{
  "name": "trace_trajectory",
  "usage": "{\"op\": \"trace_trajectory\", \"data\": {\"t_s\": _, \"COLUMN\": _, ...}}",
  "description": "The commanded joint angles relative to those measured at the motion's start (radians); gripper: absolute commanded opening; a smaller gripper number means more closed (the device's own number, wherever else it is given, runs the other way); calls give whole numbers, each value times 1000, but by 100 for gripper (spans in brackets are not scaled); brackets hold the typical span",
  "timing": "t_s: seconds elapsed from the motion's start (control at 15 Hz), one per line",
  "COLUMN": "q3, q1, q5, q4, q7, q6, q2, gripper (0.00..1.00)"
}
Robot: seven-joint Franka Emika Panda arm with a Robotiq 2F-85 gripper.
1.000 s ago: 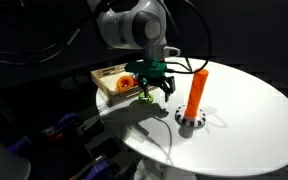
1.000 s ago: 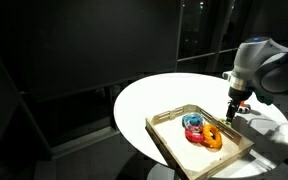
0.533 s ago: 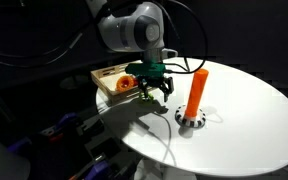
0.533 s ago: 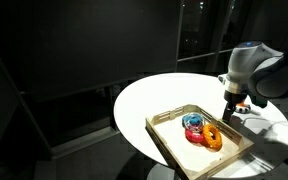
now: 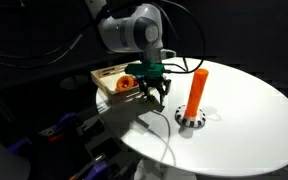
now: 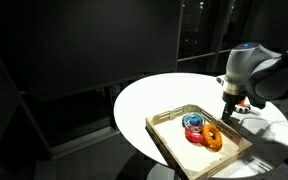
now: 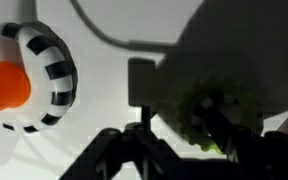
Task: Put the green object inside the box
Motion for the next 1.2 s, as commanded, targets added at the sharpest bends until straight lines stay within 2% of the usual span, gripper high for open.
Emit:
{"op": "trace_trajectory", "data": {"t_s": 0.0, "q3": -16, "q1": 13, "q5": -33, "q4": 16, "q7": 34, "q6": -12, "q2": 9, "gripper": 37}}
{"op": "trace_trajectory", "data": {"t_s": 0.07, "q3": -16, "q1": 14, "q5": -33, "q4": 17, "q7": 33, "q6": -13, "q2": 8, "gripper": 29}}
{"op": "trace_trajectory", "data": {"t_s": 0.2, "q3": -17, "q1": 16, "q5": -34, "q4": 16, "q7": 33, "q6": -12, "q2": 5, "gripper": 6}}
{"op": "trace_trajectory", "data": {"t_s": 0.27, "q3": -18, "q1": 16, "q5": -34, "q4": 15, "q7": 33, "q6": -12, "q2": 3, "gripper": 4}}
{"op": "trace_trajectory", "data": {"t_s": 0.8, "q3": -13, "q1": -1, "q5": -15, "q4": 1, "q7": 12, "q6": -41, "q2": -37, "gripper": 6}}
{"op": "trace_trajectory", "data": {"t_s": 1.13, "q3": 9, "q1": -23, "q5": 9, "q4": 2, "q7": -16, "q6": -105, "q2": -86, "gripper": 6}}
